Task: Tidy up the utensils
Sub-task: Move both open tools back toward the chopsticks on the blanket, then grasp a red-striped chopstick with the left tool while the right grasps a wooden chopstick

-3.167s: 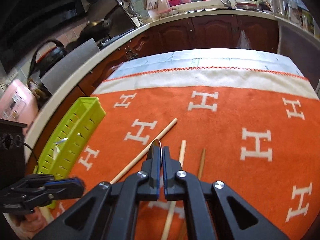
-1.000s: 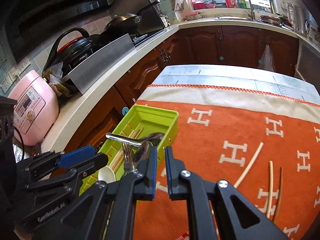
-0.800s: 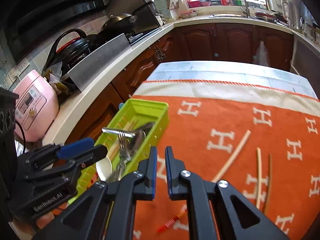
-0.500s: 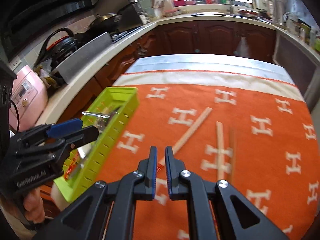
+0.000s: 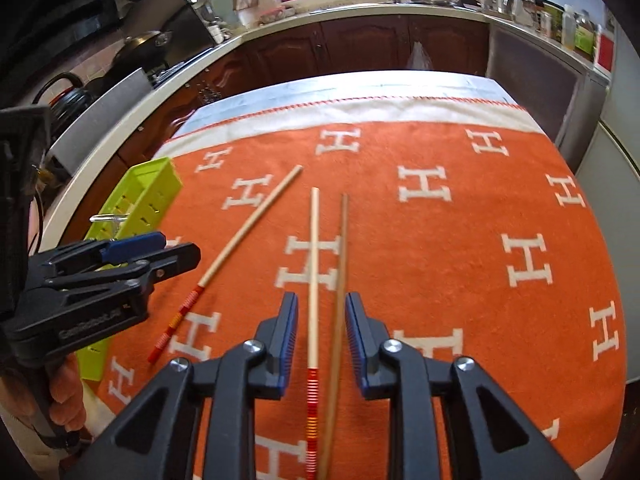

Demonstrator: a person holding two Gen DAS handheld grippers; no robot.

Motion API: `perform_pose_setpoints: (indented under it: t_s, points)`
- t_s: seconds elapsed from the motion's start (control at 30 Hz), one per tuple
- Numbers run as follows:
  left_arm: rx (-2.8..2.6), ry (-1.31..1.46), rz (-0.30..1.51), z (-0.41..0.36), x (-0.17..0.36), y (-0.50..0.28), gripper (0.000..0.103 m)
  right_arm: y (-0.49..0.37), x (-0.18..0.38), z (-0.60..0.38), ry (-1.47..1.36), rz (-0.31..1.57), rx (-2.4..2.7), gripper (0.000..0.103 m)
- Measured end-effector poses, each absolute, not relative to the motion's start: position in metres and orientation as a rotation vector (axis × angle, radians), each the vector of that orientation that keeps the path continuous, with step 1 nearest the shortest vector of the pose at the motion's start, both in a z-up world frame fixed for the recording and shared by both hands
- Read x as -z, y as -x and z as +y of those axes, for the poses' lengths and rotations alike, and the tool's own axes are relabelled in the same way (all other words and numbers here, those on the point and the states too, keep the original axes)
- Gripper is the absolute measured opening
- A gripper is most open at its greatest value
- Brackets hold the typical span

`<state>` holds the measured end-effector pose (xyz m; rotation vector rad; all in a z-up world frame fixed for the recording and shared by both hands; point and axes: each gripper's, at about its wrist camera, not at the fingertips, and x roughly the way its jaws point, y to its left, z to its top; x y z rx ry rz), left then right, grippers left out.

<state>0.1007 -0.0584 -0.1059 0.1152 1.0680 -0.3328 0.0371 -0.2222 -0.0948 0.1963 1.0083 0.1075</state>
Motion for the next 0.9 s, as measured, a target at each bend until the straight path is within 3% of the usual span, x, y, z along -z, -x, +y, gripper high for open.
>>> perform_pose_setpoints:
  t_s: [0.47,0.6,0.7,0.83,0.9]
  points:
    - [0.291,-0.179,1.072,-0.071,0.138,-0.105,0.050,-0.044,0.118,-0.224,-0.167,1.044,-0.108,0.024]
    - [0.280,-0.175,1.076,-0.072,0.136,-0.106,0.050,-0.046,0.119,-0.215,-0.076,1.049,-0.071,0.017]
    - [0.293,-0.175,1.076,-0.073,0.134,-0.104,0.040,-0.048,0.120,-0.210,-0.032,1.060,-0.057,0.016]
    - [0.329,-0.178,1.064,-0.081,0.133,-0.096,0.006,-0.049,0.120,-0.210,-0.014,1.064,-0.032,0.008]
    - [0.328,-0.174,1.058,-0.085,0.133,-0.093,0.005,-0.049,0.120,-0.213,-0.046,1.073,-0.029,0.007]
